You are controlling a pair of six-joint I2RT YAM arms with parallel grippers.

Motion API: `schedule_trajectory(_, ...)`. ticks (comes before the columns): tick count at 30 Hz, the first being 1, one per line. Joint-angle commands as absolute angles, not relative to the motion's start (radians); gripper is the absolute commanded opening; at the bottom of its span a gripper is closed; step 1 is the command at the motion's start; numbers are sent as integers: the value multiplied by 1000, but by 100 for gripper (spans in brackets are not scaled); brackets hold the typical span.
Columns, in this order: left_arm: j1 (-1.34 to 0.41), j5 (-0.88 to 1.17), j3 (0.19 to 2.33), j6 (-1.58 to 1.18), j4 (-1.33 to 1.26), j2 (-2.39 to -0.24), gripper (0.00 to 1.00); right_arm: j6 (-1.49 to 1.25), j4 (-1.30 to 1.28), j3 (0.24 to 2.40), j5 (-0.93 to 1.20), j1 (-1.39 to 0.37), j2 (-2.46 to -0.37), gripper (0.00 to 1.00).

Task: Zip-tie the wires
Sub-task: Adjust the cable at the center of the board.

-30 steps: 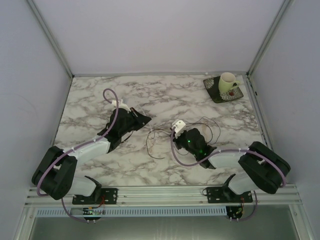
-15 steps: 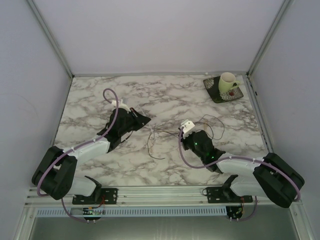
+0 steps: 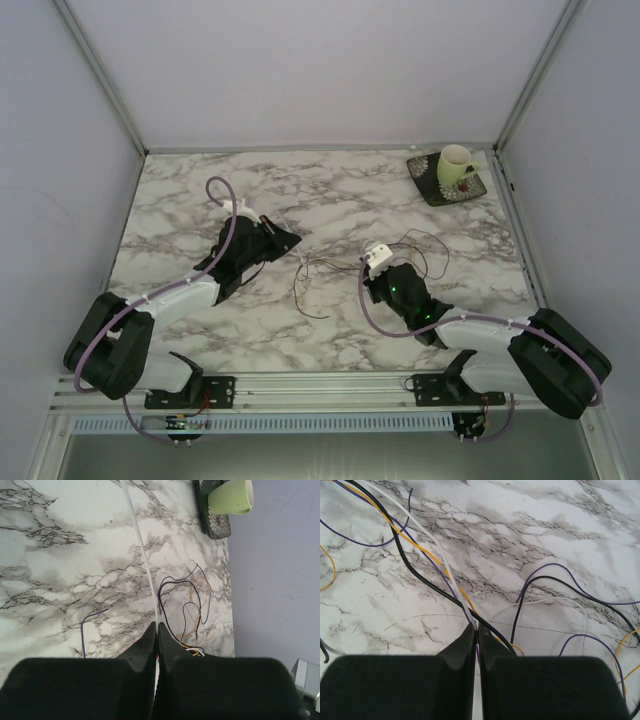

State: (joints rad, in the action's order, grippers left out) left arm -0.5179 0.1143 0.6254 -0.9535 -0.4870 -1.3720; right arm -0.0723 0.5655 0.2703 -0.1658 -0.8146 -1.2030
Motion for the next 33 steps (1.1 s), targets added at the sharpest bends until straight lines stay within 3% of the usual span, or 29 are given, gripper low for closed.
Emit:
schedule_trajectory(1, -513, 128, 652, -946, -482, -1365, 0, -84, 595, 293, -139, -807, -1219, 0)
schedule_trajectory(13, -513, 141, 645, -950, -499, -1363, 0, -103, 638, 372, -92, -839, -1341, 0)
schedule_trajectory(17, -513, 136, 658, -928, -475, -1350, 0, -98, 609, 344, -102, -839, -1283, 14)
schedule_trajectory(20, -514, 133, 667, -912, -461, -1342, 0, -83, 559, 342, -67, -839, -1229, 35)
schedule_trajectory(22, -513, 133, 670, -905, -456, -1339, 0, -73, 493, 357, -33, -840, -1196, 43)
schedule_trajectory(33, -513, 128, 683, -900, -443, -1348, 0, -93, 293, 340, -84, -839, -889, 53)
